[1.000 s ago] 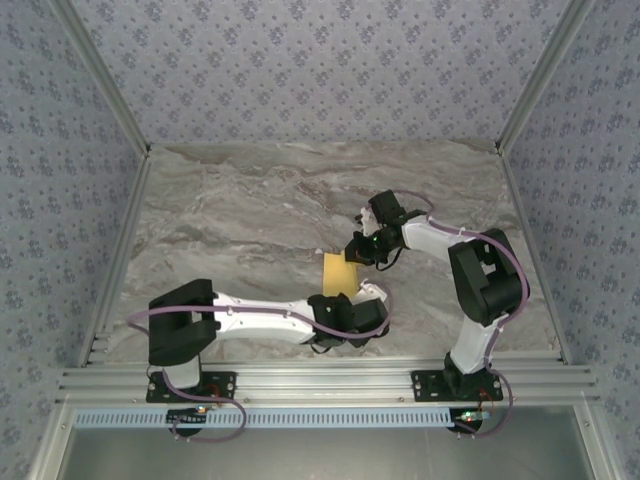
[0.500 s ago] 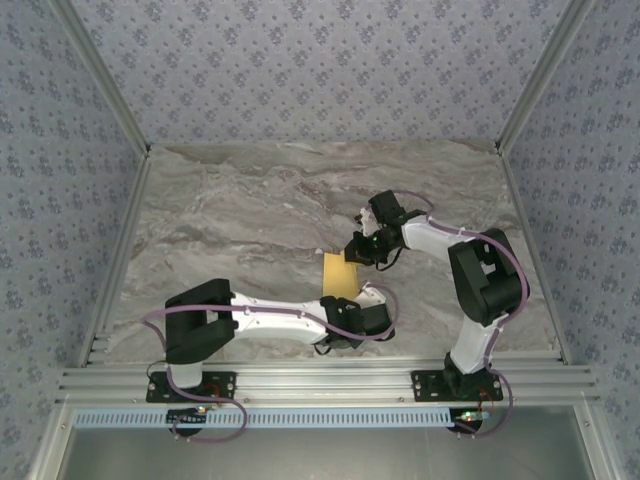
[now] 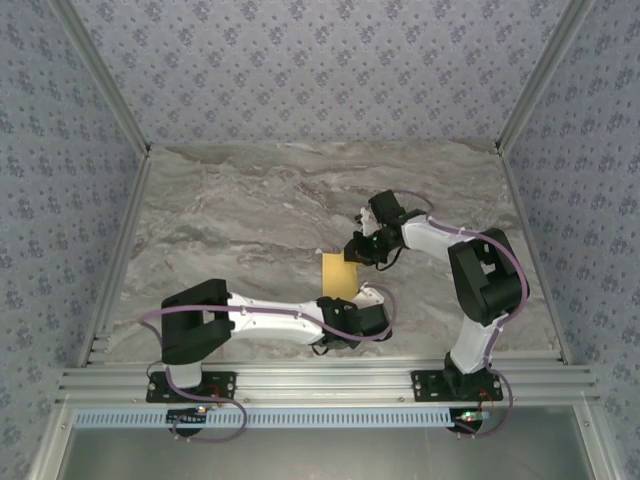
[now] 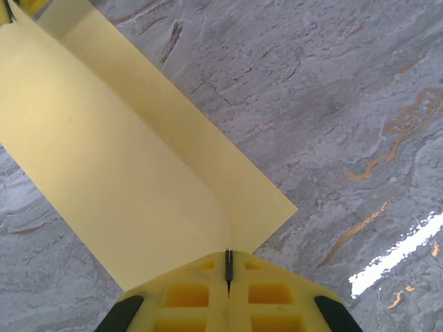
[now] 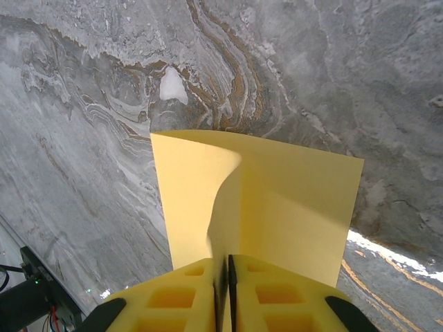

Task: Fold a paper plane with a square sheet of paper (fold left side to right side)
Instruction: Fold the triangle a second time at the center of the table.

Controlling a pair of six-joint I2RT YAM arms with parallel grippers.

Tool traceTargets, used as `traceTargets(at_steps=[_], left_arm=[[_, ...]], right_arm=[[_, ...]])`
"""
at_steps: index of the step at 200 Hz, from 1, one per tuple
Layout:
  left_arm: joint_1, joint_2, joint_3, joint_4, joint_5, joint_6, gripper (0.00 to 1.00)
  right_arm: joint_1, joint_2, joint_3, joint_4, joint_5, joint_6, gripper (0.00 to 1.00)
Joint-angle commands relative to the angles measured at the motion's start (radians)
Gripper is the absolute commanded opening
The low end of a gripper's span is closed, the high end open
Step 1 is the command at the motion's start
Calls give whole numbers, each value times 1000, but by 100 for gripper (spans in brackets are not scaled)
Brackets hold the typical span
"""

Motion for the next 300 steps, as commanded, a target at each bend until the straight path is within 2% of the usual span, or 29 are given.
traceTargets(at_steps=[1, 39, 75, 92, 112, 127, 172, 208, 231, 300], left_arm=[[15, -70, -30, 40, 24, 0, 0], [68, -138, -108, 138, 130, 2, 0], [139, -205, -208, 269, 269, -2, 0], [181, -238, -256, 316, 339, -6, 0], [229, -280, -306, 353, 416, -11, 0], [267, -311, -342, 380, 481, -10, 0], [363, -368, -419, 425, 599, -7, 0], [409, -360, -412, 401, 634, 23, 0], [428, -342, -394, 365, 641, 46, 0], [467, -302, -367, 329, 643, 91, 0]], right_arm=[[-2, 9, 30, -10, -23, -8, 19], [-10, -77, 23, 36, -2, -16, 42], [-47, -241, -50, 88, 55, -22, 66], [-64, -323, -103, 85, 74, -30, 72], [-67, -403, -168, 60, 96, -55, 73], [-65, -460, -234, 60, 93, -54, 69], [-3, -581, -458, 147, 69, 37, 37], [109, -584, -574, 236, 138, 114, 18], [154, -539, -581, 250, 157, 128, 12], [237, -425, -548, 224, 208, 141, 10]])
